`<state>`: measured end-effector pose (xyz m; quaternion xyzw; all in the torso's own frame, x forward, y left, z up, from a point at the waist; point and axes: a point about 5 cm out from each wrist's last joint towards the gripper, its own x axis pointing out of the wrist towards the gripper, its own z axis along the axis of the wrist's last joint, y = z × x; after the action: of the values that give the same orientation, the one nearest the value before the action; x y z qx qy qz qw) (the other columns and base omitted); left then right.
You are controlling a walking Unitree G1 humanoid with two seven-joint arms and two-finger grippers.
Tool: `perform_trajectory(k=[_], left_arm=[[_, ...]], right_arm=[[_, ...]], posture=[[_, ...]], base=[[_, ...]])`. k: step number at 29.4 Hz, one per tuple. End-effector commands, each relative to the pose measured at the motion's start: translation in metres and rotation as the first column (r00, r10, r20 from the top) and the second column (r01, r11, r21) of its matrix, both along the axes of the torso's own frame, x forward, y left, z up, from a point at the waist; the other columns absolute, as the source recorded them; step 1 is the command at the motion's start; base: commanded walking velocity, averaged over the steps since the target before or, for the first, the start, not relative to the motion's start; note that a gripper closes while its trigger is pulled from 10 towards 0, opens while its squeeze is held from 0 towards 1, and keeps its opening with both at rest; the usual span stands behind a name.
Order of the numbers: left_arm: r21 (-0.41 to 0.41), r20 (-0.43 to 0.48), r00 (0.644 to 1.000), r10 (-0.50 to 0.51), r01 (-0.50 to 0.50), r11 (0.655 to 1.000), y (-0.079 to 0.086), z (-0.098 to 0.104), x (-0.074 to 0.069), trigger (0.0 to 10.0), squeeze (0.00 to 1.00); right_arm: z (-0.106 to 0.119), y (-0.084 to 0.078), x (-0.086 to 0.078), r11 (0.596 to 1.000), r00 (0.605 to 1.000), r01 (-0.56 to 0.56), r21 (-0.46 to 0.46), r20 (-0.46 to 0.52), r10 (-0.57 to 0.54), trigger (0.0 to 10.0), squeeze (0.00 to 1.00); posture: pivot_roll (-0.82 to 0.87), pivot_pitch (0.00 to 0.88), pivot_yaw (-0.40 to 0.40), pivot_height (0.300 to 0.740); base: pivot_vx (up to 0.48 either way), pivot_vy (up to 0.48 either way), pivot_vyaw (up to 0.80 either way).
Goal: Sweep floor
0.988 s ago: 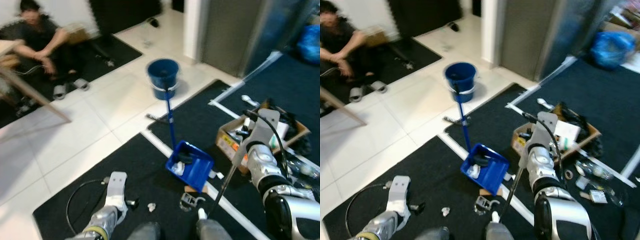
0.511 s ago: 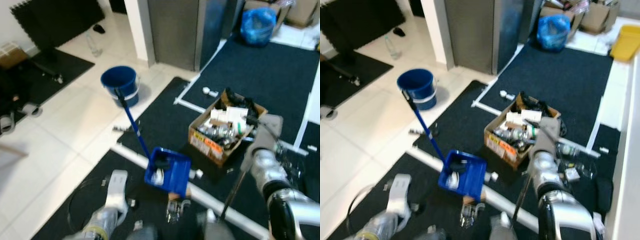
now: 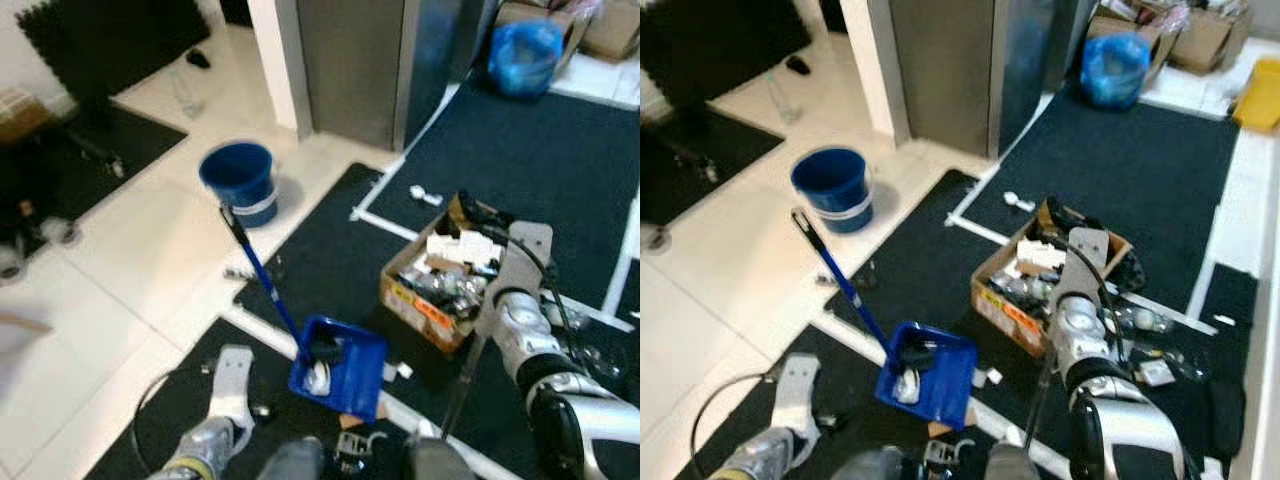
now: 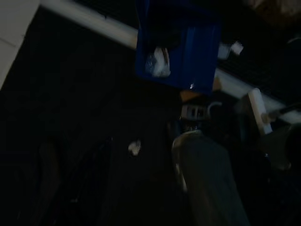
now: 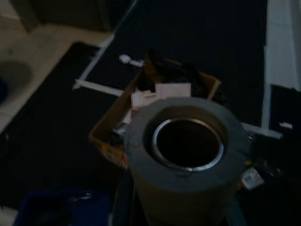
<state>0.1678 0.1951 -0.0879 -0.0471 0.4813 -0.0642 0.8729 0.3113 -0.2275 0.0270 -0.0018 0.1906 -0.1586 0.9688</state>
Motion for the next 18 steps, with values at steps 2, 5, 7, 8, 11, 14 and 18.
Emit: perform_trajectory(k=[2,5,7,8,11,14,18], left_arm=[[0.013,-0.013,1.000,0.015,-0.015,1.000,0.0042,-0.0012,-0.0036,10.0,0.00],[0.010,-0.014,1.000,0.008,-0.008,1.000,0.0046,-0.0013,-0.0045,10.0,0.00],[0.001,-0.015,1.000,0.000,0.000,1.000,0.0042,-0.0014,-0.0050,10.0,0.00],[-0.001,-0.015,1.000,-0.002,0.002,1.000,0.0041,-0.0014,-0.0051,10.0,0.00],[-0.009,-0.026,1.000,-0.009,0.009,1.000,0.0044,-0.0022,-0.0074,10.0,0.00],[-0.012,-0.031,1.000,-0.004,0.004,1.000,0.0046,-0.0029,-0.0091,10.0,0.00],[-0.010,-0.034,0.999,0.028,-0.028,1.000,0.0055,-0.0038,-0.0111,10.0,0.00]], right_arm=[[0.0059,0.0049,0.0054,1.000,0.999,-0.010,0.004,0.035,0.010,10.0,0.00],[0.0056,0.0063,0.0054,1.000,0.999,-0.015,0.007,0.035,0.015,10.0,0.00],[0.0053,0.0069,0.0053,1.000,0.999,-0.019,0.008,0.035,0.018,10.0,0.00],[0.0053,0.0070,0.0053,1.000,0.999,-0.019,0.008,0.034,0.019,10.0,0.00],[0.0053,0.0080,0.0055,1.000,0.999,-0.022,0.010,0.036,0.022,10.0,0.00],[0.0053,0.0084,0.0057,1.000,0.999,-0.024,0.011,0.037,0.024,10.0,0.00],[0.0099,0.0097,0.0084,0.999,0.996,-0.033,0.031,0.080,0.030,10.0,0.00]], posture=[[0.05,0.000,0.060,0.740],[0.06,0.000,0.058,0.740],[0.06,0.000,0.058,0.740],[0.06,0.000,0.058,0.740],[0.06,0.000,0.056,0.740],[0.06,0.000,0.056,0.740],[0.06,0.000,0.055,0.740]], base=[[0.000,0.000,0.00],[0.000,0.000,0.00],[0.000,0.000,0.00],[0.000,0.000,0.00],[0.000,-0.440,0.00],[0.000,-0.442,0.00],[0.000,-0.221,0.00]])
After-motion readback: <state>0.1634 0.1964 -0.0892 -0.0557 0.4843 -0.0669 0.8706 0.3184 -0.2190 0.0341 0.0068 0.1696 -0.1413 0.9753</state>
